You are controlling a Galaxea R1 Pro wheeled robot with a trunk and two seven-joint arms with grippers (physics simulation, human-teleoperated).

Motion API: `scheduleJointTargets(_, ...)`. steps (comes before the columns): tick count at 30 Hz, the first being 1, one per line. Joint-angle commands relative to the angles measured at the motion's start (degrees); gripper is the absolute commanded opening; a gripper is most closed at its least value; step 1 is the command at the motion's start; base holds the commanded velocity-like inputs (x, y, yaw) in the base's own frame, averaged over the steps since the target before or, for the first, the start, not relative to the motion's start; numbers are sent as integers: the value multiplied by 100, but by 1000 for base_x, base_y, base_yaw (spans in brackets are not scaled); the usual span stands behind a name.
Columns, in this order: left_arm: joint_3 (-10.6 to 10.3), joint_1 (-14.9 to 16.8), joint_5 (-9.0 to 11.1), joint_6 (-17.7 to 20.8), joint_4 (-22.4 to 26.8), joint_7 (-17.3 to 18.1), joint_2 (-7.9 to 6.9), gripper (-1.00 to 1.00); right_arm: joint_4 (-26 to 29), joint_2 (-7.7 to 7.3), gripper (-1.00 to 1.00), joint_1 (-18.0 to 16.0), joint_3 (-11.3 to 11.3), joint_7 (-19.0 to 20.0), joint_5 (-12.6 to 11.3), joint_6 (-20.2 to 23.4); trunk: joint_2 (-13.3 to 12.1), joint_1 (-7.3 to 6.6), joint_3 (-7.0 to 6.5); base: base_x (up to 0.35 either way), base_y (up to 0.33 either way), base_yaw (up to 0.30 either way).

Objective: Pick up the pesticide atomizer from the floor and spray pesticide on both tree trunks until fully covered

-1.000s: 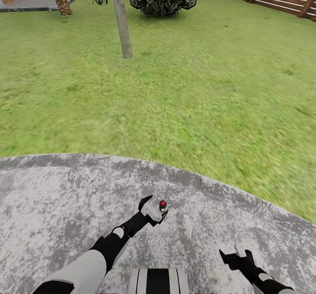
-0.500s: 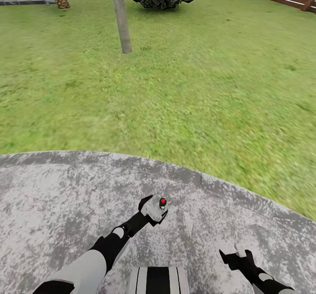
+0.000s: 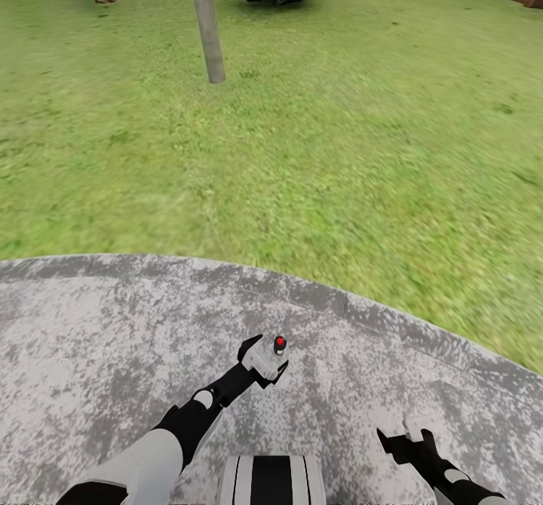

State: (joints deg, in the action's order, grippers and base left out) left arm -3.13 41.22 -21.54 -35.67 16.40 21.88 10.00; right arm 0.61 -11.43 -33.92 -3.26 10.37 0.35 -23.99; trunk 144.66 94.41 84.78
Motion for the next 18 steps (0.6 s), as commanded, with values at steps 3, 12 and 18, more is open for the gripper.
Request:
scheduleJointTargets(3,10,0,2,-10,-4,-9,0,100,0,0,100,0,0,0,0,0,0,0,29,0,0,0)
scheduleJointTargets(12,10,1,5,-18,-6,-17,0,100,0,0,100,0,0,0,0,-16,0,0,83,68,-33,0)
scheduleJointTargets(18,14,2,6,-19,-6,-18,0,100,0,0,100,0,0,0,0,-18,0,0,85,83,-41,0)
